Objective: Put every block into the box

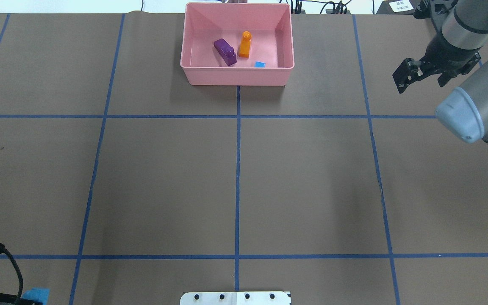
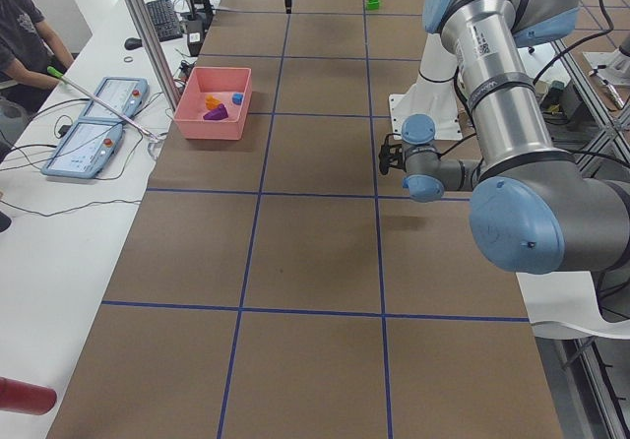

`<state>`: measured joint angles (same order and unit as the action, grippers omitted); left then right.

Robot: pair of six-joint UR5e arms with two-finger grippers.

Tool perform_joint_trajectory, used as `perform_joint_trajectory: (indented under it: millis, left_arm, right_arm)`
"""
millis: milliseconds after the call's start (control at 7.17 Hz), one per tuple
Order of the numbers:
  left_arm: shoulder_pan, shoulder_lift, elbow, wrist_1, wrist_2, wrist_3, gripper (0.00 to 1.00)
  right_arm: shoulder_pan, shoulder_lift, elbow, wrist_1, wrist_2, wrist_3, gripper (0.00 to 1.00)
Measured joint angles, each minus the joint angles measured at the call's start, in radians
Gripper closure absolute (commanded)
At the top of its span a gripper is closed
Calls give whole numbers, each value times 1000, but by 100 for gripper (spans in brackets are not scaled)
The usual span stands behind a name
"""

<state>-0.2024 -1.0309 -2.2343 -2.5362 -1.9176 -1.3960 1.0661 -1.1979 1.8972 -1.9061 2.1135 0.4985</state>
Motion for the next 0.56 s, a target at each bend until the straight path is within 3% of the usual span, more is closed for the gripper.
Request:
perform_joint_trajectory:
  millis: [558]
  left_arm:
    - [-309, -310, 131, 47, -189, -4, 100]
  right_arm:
    - [115, -325, 69, 16, -3, -323, 0]
